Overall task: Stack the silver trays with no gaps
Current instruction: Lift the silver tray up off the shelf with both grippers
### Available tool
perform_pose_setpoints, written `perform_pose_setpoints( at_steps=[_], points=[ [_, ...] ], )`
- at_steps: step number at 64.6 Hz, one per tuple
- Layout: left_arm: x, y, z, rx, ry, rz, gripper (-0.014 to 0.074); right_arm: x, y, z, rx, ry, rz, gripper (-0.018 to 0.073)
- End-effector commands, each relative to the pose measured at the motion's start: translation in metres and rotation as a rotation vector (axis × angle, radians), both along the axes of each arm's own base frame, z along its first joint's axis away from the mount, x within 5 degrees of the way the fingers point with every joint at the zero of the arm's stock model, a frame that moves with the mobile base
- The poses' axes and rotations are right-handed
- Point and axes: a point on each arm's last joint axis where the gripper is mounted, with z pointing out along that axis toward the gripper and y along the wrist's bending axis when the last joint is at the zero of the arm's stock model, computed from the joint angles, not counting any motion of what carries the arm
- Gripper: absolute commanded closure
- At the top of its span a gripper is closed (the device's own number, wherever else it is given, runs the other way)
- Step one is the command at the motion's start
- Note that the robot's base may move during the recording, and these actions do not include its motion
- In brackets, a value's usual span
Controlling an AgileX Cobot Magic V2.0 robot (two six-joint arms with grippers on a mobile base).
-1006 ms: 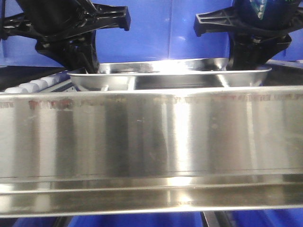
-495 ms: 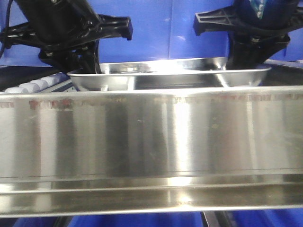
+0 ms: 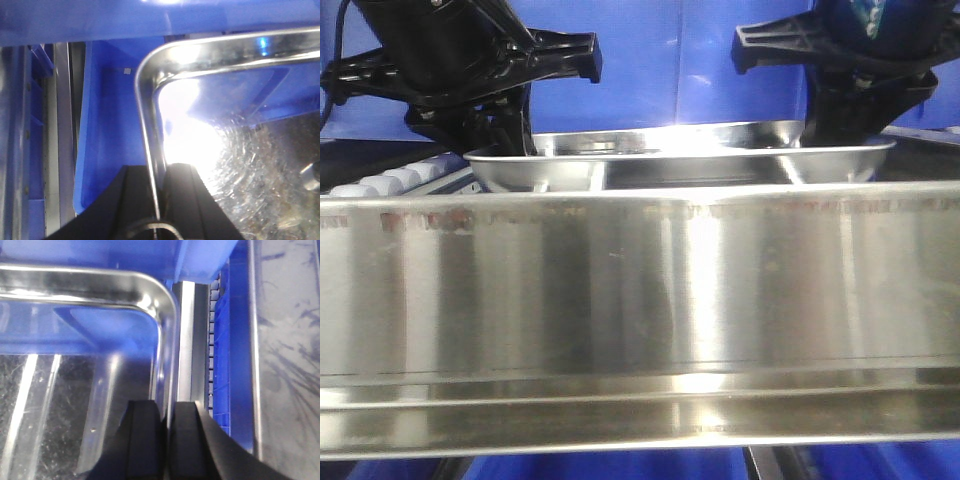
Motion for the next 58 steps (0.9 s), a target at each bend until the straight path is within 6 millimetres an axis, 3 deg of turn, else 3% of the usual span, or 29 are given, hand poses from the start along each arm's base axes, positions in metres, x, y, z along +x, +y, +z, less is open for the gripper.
perform_pose_setpoints(
  at_steps=[1, 30, 51, 58],
  points=[
    [-0.003, -0.002, 0.012, -0.022, -0.056, -0.036, 0.0610, -0.002, -0.001, 0.015, 0.009, -0.080, 0.033, 0.0636],
    [-0.027, 0.021, 0.067, -0.084, -0.204, -0.038, 0.0610, -0.033, -0.018, 0.067, 0.068, -0.247, 0.026, 0.0636],
    [-0.053, 0.021, 0.099, -0.055, -0.364, -0.026, 0.0613, -0.042, -0.009, 0.073, 0.078, -0.268, 0.051, 0.0636],
    [-0.060, 0.017, 0.107, -0.003, -0.411, -0.002, 0.0613, -0.047, -0.004, 0.076, -0.020, -0.330, 0.019, 0.0636]
  ],
)
